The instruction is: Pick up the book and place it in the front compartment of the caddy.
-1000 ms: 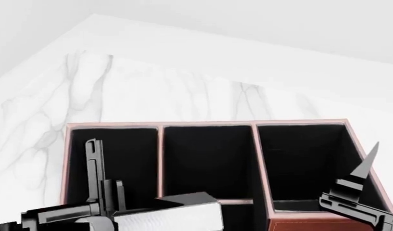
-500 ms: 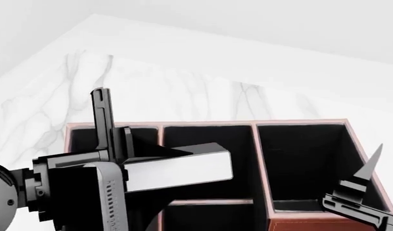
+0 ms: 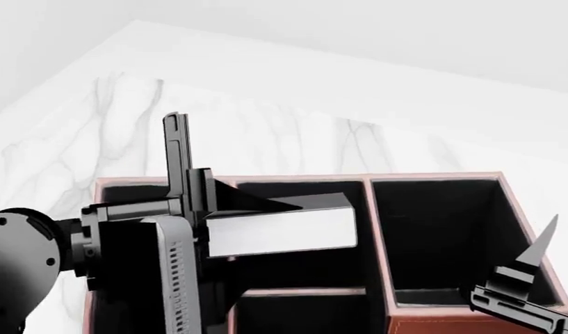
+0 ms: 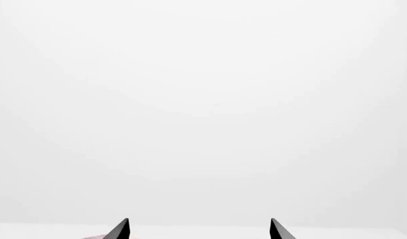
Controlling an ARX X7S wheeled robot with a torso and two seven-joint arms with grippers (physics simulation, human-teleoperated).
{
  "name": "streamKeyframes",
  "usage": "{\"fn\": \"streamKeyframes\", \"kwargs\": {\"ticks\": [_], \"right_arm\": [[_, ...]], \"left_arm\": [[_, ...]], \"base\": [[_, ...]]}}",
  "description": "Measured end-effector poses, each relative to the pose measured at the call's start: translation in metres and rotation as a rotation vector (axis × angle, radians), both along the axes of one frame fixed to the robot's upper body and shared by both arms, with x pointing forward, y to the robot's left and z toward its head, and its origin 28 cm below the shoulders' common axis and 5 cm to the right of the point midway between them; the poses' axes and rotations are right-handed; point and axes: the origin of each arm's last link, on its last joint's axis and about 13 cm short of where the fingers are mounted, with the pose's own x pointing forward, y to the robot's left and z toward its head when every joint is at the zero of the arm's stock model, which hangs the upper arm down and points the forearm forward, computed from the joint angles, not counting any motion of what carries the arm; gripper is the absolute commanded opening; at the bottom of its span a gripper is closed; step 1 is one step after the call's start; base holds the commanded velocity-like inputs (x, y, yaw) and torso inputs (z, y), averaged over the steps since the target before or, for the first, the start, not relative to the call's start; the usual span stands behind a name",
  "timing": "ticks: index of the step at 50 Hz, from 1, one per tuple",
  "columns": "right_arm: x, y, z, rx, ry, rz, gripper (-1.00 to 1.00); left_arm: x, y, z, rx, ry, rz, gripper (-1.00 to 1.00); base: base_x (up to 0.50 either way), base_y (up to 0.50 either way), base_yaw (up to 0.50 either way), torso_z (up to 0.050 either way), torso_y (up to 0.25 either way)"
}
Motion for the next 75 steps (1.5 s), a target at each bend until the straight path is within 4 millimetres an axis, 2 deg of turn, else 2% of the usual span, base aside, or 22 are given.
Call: {"fn": "streamKeyframes", "kwargs": {"ticks": [32,62,75], "right_arm": [[0.002,-0.007,-0.006,-0.003,0.022,-0.034,1.00],[0.004,-0.012,-0.019,0.000,0.042,-0.050,1.00],[0.005,-0.013,-0.019,-0.005,0.038,-0.051,1.00]], "left_arm": [[0.045,-0.005,-0.019,0.034,0.104,-0.051,-1.00],[0.091,-0.007,-0.045,0.032,0.382,0.008,-1.00],[0.100,-0.011,-0.060,0.064,0.471,0.001,-1.00]], "base": [[0.00,0.00,0.00,0.000,0.001],[0.00,0.00,0.00,0.000,0.001],[0.00,0.00,0.00,0.000,0.000]]}}
